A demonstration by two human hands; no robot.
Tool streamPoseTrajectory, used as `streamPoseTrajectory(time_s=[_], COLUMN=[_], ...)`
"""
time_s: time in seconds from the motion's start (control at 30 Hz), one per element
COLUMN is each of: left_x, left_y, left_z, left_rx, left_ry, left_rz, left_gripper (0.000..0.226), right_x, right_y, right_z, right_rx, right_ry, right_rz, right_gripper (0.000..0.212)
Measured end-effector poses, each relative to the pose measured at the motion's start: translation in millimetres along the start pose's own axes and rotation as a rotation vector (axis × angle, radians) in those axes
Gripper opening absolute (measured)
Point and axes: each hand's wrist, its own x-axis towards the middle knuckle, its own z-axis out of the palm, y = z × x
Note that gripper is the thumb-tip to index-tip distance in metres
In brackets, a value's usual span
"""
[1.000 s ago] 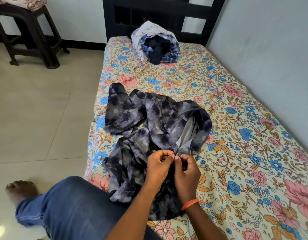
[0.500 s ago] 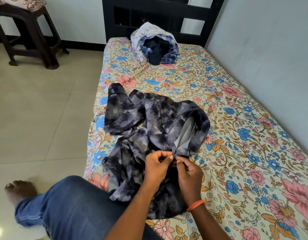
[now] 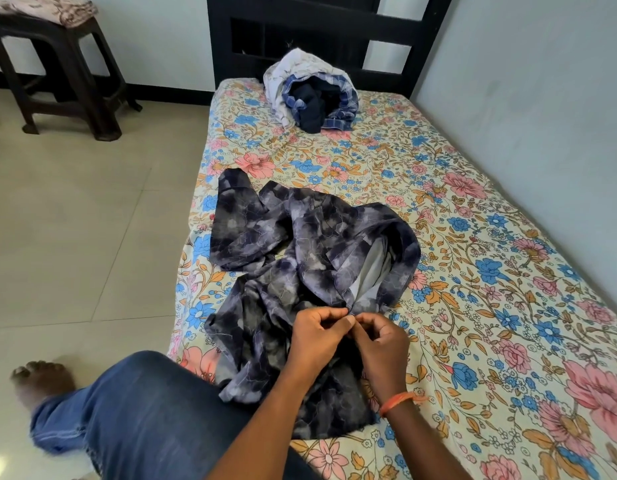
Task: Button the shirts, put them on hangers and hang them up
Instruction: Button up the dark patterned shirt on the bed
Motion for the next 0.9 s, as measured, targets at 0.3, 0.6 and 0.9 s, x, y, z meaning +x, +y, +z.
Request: streamPoseTrajectory(time_s=[0.3, 0.6, 0.9], left_x=[2.4, 1.2, 3.1], left_y=[-0.8, -2.6, -4.6], left_z=[0.0, -1.6, -2.3], left_rx=[0.125, 0.161, 0.221], left_ry=[0.038, 0.029, 0.014], left_rz=[0.016, 0.074, 0.109], left_gripper=[0.02, 0.016, 0.013], right_x=[-3.5, -3.0, -0.2], right_y=[0.2, -1.1, -1.2], right_z=[-0.7, -4.7, -7.8], right_rx=[0.006, -0.049, 0.106], right_ry=[-0.007, -0.066, -0.053], right_rz=[0.01, -0.091, 0.047], right_gripper=[0.012, 0.025, 0.02])
